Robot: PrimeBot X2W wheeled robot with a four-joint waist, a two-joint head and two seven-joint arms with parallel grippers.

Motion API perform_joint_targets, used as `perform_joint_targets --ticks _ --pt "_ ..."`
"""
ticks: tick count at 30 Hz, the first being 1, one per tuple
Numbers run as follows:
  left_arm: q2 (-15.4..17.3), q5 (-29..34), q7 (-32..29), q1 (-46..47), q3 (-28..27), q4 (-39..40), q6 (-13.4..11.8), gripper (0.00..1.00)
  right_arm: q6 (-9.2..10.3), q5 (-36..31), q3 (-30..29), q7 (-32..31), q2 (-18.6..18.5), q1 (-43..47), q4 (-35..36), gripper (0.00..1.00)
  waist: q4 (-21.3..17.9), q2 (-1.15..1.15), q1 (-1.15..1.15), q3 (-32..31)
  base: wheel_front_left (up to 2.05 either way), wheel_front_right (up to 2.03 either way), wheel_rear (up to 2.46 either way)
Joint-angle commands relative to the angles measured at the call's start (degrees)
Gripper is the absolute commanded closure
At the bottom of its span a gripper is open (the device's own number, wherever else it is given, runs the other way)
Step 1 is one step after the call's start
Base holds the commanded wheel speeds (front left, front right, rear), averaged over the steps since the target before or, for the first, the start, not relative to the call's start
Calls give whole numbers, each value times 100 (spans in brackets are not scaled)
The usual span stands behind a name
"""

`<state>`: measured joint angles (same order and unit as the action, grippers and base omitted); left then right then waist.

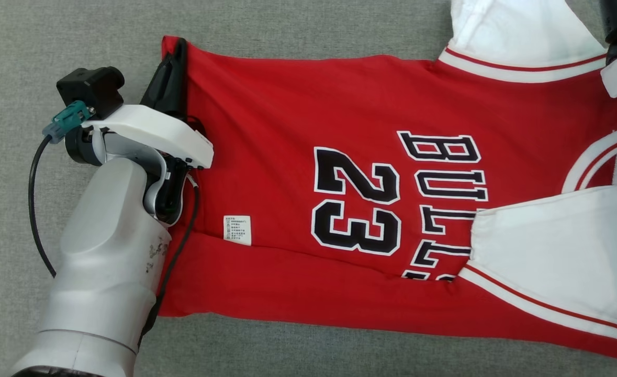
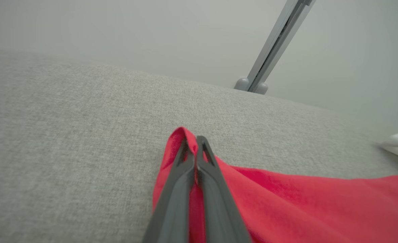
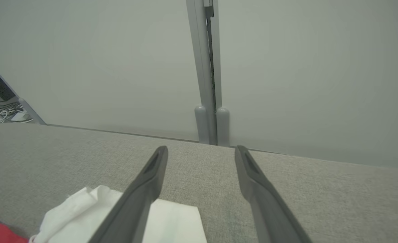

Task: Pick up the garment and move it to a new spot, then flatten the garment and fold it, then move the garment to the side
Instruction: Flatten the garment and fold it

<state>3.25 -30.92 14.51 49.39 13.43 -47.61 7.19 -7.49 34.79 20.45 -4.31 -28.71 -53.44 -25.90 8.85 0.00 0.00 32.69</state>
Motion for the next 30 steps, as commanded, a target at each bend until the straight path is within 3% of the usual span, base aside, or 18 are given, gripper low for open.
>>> perform_joint_targets --ticks 1,7,13,14,15,16,17,30 --pt "29 -41 11 -7 52 -49 7 100 0 95 232 -87 -76 -176 -233 0 118 0 0 56 0 0 0" --pt "-13 -159 43 9 218 -27 12 100 0 548 1118 -506 -209 -624 -1017 0 220 0 0 82 0 0 0" --pt "-26 -226 58 -68 301 -42 -9 100 0 1080 1825 -1095 -317 -716 -1301 0 208 0 0 36 0 0 0" --pt "-26 -241 61 -89 309 -48 -12 100 0 1166 1925 -1208 -345 -706 -1354 17 199 0 0 20 0 0 0" --pt "-28 -258 62 -103 314 -51 -19 100 0 1244 2000 -1238 -374 -741 -1366 53 191 0 0 6 0 0 0" --pt "-28 -265 64 -115 322 -52 -15 100 0 1365 2063 -1278 -386 -757 -1367 70 184 0 0 -7 0 0 0" --pt "-28 -259 65 -125 329 -57 -20 100 0 1448 2118 -1292 -410 -778 -1363 100 177 0 0 -20 0 0 0" --pt "131 -63 59 -481 -19 644 -130 100 1 1885 2363 600 -794 -640 -803 100 -37 0 0 -470 0 0 0"
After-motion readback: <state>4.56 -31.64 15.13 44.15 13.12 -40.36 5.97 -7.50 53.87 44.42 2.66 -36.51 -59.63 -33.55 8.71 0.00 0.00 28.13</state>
